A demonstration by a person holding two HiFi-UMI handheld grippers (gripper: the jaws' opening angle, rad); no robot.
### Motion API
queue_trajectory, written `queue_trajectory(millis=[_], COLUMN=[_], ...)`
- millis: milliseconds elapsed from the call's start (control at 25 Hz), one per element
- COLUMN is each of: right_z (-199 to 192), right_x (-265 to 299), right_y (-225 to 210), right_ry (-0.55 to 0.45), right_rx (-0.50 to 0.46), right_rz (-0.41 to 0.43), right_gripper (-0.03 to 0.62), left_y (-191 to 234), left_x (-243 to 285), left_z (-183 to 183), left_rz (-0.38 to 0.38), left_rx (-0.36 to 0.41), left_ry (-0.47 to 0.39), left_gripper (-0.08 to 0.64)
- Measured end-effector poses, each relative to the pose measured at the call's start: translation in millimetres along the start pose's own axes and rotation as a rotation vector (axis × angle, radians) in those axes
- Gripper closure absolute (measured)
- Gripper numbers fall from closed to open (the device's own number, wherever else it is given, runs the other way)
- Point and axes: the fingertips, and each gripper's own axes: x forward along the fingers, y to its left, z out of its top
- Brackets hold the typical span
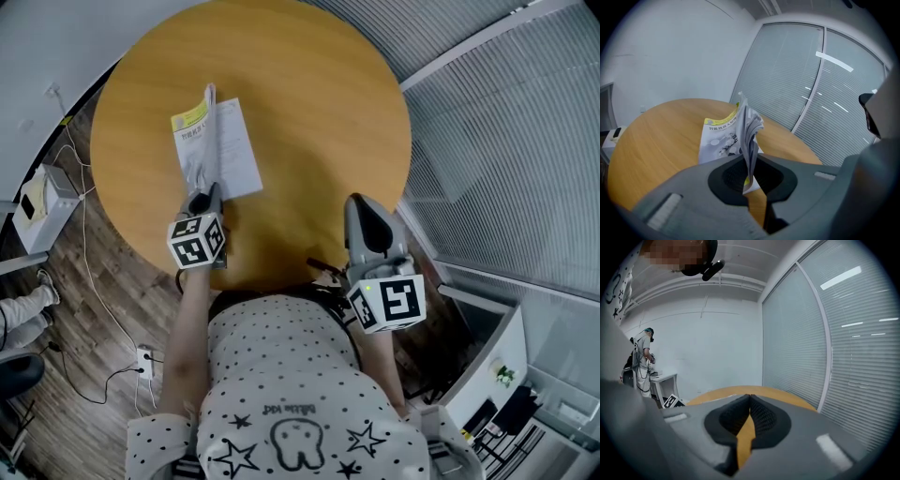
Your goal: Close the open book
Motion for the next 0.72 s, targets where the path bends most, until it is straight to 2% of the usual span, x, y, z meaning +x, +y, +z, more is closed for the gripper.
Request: queue_trajectory(millis=[480, 720], right_z=[-2.4, -3.6], right_x=[9.6, 12.8], right_y=[-0.7, -0.8], right_ry=[0.015, 0.023], right_rx=[-0.001, 0.000], right_rz=[0.011, 0.010], right_gripper=[0.588, 0.588], left_y=[-5.0, -7.6], left_x=[12.4, 19.3], left_z=[-10.1, -15.2], left_rz=[-0.017, -0.023], left_rx=[0.044, 0.119], left_ry=[0.044, 0.080], left_gripper=[0.525, 0.522])
